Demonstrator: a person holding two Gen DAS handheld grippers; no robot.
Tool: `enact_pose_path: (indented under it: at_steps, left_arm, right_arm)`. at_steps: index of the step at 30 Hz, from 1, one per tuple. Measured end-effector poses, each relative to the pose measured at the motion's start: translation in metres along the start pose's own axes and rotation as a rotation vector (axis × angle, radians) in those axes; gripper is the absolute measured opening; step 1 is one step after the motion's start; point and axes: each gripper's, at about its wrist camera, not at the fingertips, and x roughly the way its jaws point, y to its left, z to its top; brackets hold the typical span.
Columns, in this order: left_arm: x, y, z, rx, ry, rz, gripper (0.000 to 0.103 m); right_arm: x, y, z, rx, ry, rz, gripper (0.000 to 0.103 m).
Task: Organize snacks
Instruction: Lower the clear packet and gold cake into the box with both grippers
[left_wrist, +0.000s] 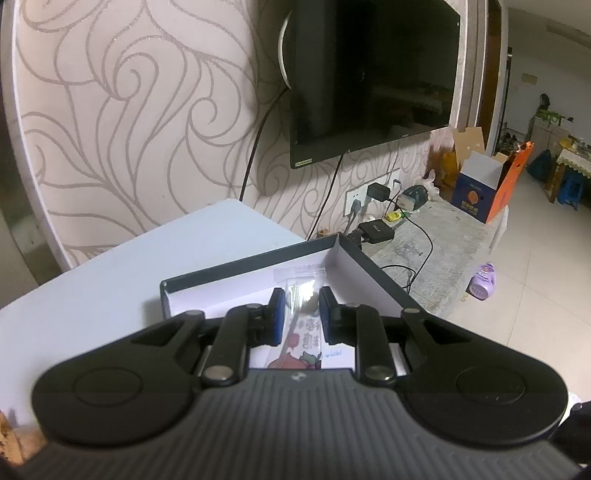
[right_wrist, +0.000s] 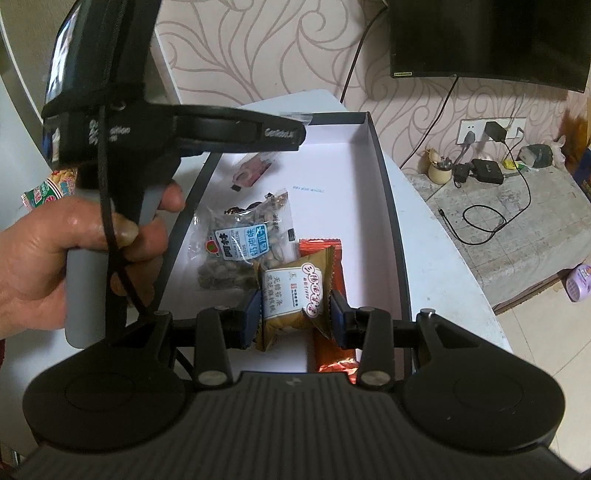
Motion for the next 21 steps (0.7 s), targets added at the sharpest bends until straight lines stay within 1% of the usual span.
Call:
enact_pose_path:
  at_steps: [8,11,16,21]
  left_arm:
    - [0.014,-0.005,0.003,0.000,0.035,-0.021,0.023]
    - [0.019,-0.007,0.005,0.008,0.045,-0.016,0.023]
    - [0.028,-0.008,0.007,0.016,0.085,-0.003,0.023]
    - [0.033,-0.008,0.009,0.019,0.100,0.011,0.024]
  right_arm:
    - [0.003,-0.007,0.001,0.014,-0.001,-0.003,0.045]
    - [0.005,-0.008,0.003,0.016,-0.002,-0.005,0.045]
    - [0.006,-0.010,0.004,0.020,0.002,-0.005,0.045]
    - [0.006,-0.010,0.005,0.025,0.004,-0.005,0.045]
